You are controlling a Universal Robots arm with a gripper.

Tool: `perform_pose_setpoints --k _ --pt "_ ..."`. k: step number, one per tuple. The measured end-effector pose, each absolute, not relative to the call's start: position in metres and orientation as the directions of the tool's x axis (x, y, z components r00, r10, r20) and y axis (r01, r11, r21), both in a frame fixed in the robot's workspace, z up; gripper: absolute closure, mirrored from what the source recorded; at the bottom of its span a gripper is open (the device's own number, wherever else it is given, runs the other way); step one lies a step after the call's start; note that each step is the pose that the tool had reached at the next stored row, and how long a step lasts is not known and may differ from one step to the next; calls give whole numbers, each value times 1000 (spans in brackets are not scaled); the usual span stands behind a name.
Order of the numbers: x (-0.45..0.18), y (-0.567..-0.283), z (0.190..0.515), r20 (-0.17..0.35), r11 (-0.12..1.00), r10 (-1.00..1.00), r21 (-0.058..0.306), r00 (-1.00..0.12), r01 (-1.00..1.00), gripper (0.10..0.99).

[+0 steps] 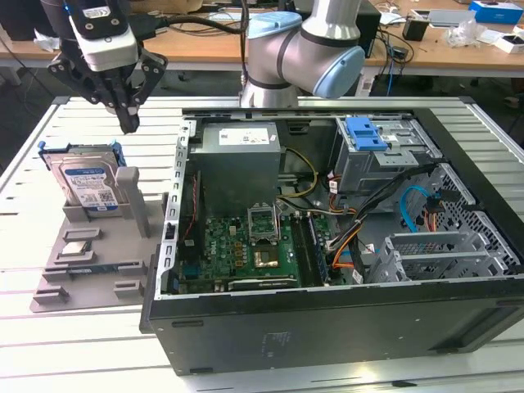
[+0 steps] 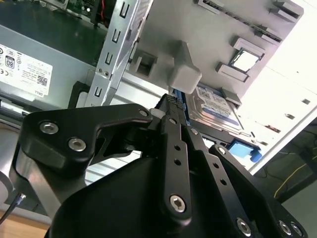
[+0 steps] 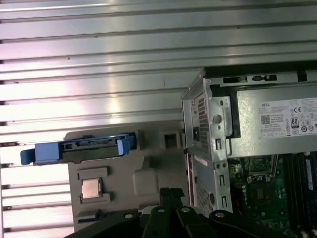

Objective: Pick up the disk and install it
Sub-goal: 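Reach for the disk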

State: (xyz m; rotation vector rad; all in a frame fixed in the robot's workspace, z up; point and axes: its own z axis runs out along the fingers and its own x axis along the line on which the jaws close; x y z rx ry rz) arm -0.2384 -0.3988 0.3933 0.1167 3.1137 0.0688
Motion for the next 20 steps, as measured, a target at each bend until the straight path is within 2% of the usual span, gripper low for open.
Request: perform_pose_setpoints --k 20 --pt "-279 -399 393 -23 996 75 45 -997 74 980"
